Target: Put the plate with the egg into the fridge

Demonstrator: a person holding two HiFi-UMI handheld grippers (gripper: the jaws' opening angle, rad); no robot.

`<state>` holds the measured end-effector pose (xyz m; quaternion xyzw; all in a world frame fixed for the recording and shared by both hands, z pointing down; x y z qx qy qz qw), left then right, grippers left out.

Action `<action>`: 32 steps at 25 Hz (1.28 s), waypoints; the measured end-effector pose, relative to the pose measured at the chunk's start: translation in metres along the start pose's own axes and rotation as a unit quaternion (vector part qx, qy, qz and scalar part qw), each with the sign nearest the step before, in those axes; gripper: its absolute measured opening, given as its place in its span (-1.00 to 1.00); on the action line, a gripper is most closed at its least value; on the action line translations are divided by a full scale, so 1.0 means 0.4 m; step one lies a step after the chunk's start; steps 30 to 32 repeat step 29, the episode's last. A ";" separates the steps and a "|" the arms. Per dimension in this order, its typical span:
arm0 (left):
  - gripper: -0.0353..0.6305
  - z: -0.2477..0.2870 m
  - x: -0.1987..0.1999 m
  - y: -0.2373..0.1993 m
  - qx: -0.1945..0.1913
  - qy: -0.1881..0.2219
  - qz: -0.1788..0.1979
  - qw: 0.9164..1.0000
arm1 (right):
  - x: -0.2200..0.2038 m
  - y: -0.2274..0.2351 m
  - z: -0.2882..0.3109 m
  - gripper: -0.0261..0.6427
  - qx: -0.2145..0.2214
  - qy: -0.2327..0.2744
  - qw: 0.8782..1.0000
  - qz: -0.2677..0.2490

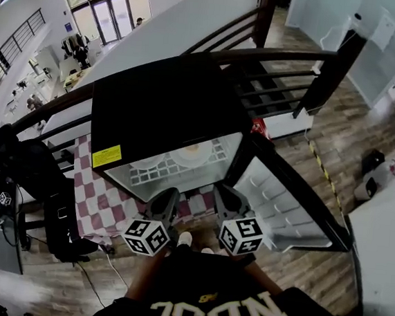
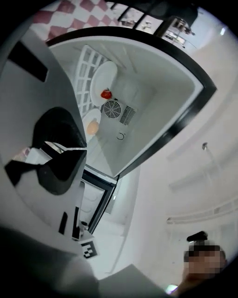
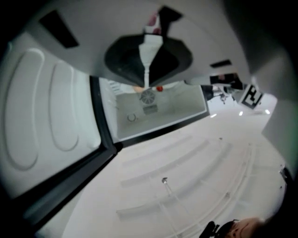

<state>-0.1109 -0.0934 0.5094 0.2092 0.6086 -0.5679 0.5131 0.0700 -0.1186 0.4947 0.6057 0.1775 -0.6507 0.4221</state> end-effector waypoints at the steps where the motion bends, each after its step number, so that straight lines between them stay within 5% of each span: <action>1: -0.79 -0.002 0.004 0.015 0.004 0.004 0.030 1.000 | 0.003 -0.005 -0.011 -0.80 -0.001 0.002 1.000 -0.014; 6: -0.82 -0.011 0.019 0.087 0.011 0.026 0.140 0.990 | 0.018 -0.015 -0.058 -0.82 -0.013 0.014 0.998 -0.064; 11: -0.83 -0.022 0.021 0.123 0.013 0.041 0.182 0.982 | 0.020 -0.015 -0.071 -0.83 -0.016 0.017 0.997 -0.077; 22: -0.83 -0.020 0.009 0.093 0.021 0.039 0.153 0.987 | 0.017 -0.011 -0.051 -0.83 -0.015 0.010 0.997 -0.075; 32: -0.83 -0.012 0.005 0.052 0.016 0.019 0.138 0.990 | -0.021 -0.001 0.011 -0.83 0.001 -0.018 1.000 0.002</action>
Point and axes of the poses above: the fingertips, and each gripper's own axes: z forward along the fingers, y to its right, x out of its top, the point moved 6 cm from there along -z, backward along the fingers, and after that the axes turned 3 degrees about x, right-handed, at the moved point
